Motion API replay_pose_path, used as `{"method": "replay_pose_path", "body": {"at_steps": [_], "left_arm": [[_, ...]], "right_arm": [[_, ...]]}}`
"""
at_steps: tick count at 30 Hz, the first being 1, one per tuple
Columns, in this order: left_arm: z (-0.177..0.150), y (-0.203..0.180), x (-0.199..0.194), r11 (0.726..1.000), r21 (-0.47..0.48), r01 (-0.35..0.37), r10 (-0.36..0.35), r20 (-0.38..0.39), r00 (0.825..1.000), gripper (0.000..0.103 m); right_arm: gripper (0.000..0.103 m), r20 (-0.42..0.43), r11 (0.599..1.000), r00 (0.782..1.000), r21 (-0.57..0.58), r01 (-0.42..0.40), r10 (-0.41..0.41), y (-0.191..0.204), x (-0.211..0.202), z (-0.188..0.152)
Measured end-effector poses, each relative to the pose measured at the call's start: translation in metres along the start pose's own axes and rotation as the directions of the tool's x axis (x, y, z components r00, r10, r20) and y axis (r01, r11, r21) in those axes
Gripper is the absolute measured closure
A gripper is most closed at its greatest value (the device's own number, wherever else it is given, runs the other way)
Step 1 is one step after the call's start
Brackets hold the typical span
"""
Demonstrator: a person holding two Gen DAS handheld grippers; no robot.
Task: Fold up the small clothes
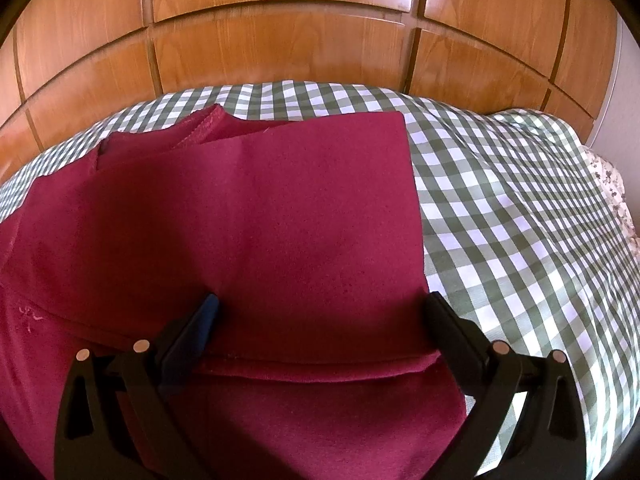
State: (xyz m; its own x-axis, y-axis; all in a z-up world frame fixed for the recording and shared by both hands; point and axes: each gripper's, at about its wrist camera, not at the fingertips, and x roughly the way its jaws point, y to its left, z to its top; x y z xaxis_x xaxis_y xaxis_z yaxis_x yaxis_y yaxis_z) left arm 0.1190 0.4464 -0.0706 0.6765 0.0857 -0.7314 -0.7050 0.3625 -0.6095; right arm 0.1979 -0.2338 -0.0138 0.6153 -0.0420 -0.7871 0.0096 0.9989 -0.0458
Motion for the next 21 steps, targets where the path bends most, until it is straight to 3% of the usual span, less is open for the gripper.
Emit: {"method": "replay_pose_path", "body": {"at_steps": [2, 4, 8, 11, 13, 15, 17, 20, 21], "left_arm": [[-0.002, -0.006, 0.0, 0.999, 0.042, 0.0, 0.001, -0.016, 1.0, 0.096], [-0.01, -0.024, -0.011, 0.994, 0.107, 0.031, -0.033, 0.015, 0.999, 0.096], [-0.039, -0.071, -0.033, 0.956, 0.24, 0.166, -0.167, -0.015, 0.986, 0.103], [-0.078, -0.118, -0.052, 0.89, 0.37, 0.265, -0.262, -0.062, 0.963, 0.103], [-0.113, -0.151, -0.061, 0.828, 0.466, 0.312, -0.301, -0.1, 0.948, 0.103], [-0.154, -0.182, -0.065, 0.754, 0.559, 0.345, -0.319, -0.148, 0.936, 0.103], [-0.182, -0.197, -0.063, 0.723, 0.59, 0.359, -0.306, -0.191, 0.933, 0.103], [-0.208, -0.199, -0.05, 0.747, 0.556, 0.365, -0.273, -0.245, 0.93, 0.099], [-0.212, -0.193, -0.045, 0.763, 0.536, 0.362, -0.261, -0.256, 0.931, 0.085]], "right_arm": [[0.002, 0.0, 1.0, 1.0, -0.001, 0.004, -0.004, 0.0, 0.0, 0.0], [0.002, 0.0, 1.0, 1.0, -0.002, 0.007, -0.007, 0.0, 0.001, 0.0], [0.002, 0.002, 1.0, 1.0, -0.004, 0.008, -0.008, 0.0, 0.0, 0.0], [0.002, 0.002, 1.0, 1.0, -0.003, 0.008, -0.008, 0.0, 0.0, 0.0], [0.002, 0.002, 1.0, 1.0, -0.002, 0.006, -0.006, 0.0, 0.0, 0.0], [0.002, 0.006, 1.0, 1.0, 0.002, 0.0, 0.0, -0.001, 0.0, 0.0], [0.002, 0.007, 1.0, 1.0, 0.005, -0.004, 0.004, -0.002, 0.0, 0.0], [0.002, 0.008, 1.0, 1.0, 0.013, -0.014, 0.014, -0.003, 0.0, 0.0], [0.002, 0.009, 1.0, 1.0, 0.015, -0.017, 0.017, -0.003, 0.0, 0.0]]}}
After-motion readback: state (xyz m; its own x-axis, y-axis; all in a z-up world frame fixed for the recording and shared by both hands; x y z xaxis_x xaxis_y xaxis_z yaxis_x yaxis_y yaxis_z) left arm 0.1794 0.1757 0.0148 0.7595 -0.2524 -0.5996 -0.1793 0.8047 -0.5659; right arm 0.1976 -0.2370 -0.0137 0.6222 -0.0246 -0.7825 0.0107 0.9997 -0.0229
